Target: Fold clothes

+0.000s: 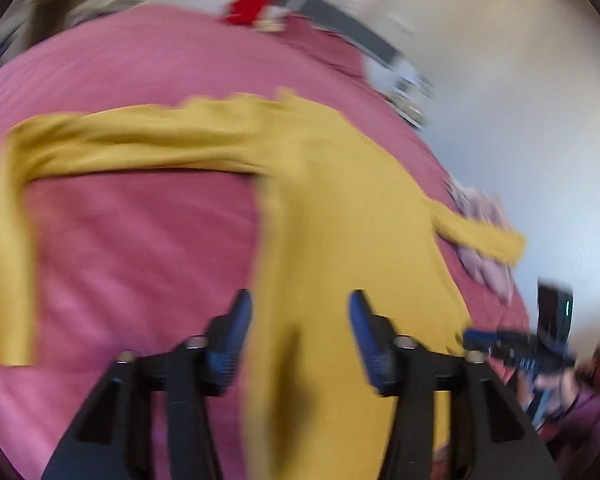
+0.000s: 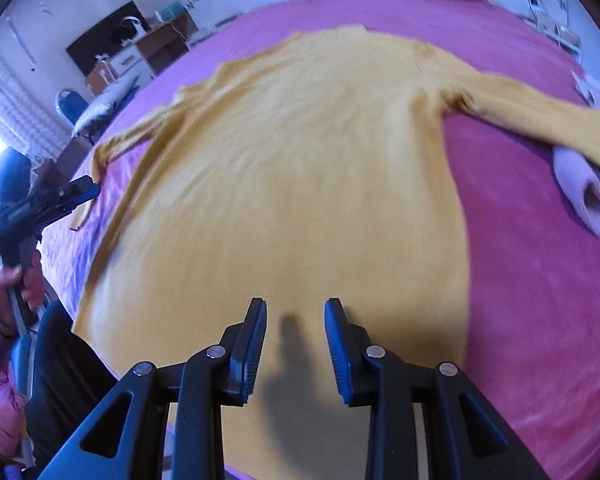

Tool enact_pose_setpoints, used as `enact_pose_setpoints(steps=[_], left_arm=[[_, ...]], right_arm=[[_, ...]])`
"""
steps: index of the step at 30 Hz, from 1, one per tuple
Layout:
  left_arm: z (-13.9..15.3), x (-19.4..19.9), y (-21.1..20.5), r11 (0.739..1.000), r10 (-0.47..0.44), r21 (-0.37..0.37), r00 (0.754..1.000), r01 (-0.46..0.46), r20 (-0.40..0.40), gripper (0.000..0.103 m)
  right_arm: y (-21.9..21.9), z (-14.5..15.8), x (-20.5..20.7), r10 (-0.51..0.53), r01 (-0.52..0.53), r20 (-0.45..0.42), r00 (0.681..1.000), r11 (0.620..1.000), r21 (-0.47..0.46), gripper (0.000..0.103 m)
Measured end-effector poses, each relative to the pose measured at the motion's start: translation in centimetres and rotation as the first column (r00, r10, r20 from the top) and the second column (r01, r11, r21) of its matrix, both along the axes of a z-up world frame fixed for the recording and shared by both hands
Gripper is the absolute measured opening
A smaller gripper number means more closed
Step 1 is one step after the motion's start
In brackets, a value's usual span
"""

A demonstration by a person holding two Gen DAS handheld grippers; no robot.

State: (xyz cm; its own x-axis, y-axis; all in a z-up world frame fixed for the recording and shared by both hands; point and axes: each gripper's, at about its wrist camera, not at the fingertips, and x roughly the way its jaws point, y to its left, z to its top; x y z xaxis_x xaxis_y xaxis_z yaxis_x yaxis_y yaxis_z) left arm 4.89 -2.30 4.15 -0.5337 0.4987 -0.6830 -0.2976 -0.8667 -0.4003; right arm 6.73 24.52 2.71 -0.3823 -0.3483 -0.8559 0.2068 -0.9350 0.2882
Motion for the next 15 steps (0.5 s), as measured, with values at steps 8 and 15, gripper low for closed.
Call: enact_pose_setpoints(steps=[8, 15], left_arm=[[-3.5, 2.3, 0.9, 0.901, -0.008, -0.434, 0.999, -0.009, -0.037, 0.077], [-1.7, 4.2, -3.1, 0.978, 0.042, -0.206, 0.995, -0.023, 0.087, 0.080]], right_arm=[[7.3, -2.7, 3.5, -0.179, 0.184, 0.106, 0.978, 0.982, -0.043, 0.029], [14.4, -3.4, 6.8, -0.283, 0.331, 0.204, 0.937, 0.905, -0.267, 0.033]])
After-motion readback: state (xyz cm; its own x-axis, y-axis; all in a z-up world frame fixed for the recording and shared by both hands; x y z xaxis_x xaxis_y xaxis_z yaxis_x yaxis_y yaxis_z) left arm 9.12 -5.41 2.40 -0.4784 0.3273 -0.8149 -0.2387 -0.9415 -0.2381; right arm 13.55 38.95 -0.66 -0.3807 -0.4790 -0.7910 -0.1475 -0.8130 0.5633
